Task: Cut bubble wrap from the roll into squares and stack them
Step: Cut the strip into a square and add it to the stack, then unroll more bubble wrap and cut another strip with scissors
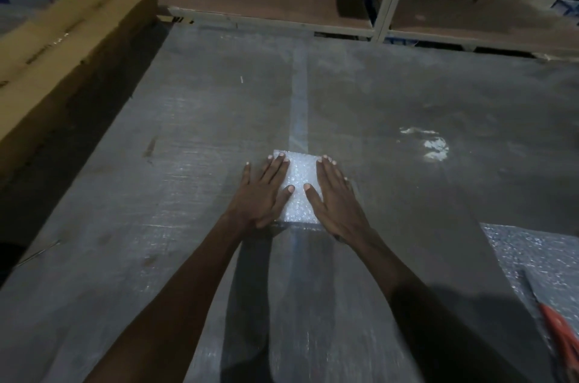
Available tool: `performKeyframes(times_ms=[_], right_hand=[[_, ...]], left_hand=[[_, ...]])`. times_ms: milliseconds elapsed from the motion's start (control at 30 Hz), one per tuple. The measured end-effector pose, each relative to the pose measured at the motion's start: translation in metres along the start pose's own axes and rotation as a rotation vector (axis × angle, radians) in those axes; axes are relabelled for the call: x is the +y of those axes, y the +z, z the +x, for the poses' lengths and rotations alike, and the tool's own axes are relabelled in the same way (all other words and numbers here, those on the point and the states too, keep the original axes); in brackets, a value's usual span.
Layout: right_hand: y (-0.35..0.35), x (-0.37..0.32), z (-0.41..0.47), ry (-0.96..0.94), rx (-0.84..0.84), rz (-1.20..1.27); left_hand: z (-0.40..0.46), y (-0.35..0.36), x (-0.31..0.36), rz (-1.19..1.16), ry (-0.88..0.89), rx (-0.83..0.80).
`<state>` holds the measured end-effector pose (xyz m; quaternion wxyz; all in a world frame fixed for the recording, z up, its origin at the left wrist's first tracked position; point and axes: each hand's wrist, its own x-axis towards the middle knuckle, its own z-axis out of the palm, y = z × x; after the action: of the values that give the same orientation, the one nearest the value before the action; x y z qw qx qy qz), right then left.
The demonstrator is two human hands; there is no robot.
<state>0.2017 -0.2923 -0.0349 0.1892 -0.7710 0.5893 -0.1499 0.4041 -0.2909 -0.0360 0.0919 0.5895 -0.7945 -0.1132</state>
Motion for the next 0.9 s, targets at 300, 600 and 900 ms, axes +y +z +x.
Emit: performKeyframes(times_ms=[300, 600, 900], right_hand=[[-0.065, 0.024, -0.091, 0.015, 0.115, -0.024], [-0.095, 0.110, -0.254, 0.142, 0.068, -0.052], [-0.153, 0.231, -0.351, 0.055, 0.113, -0.098]], left_hand=[[-0.059, -0.015, 0.076, -0.041, 0.099, 0.243], [-0.137, 0.065, 0.227, -0.160, 0.120, 0.104], [-0.149, 0.129, 0.393, -0.151, 0.024, 0.109]])
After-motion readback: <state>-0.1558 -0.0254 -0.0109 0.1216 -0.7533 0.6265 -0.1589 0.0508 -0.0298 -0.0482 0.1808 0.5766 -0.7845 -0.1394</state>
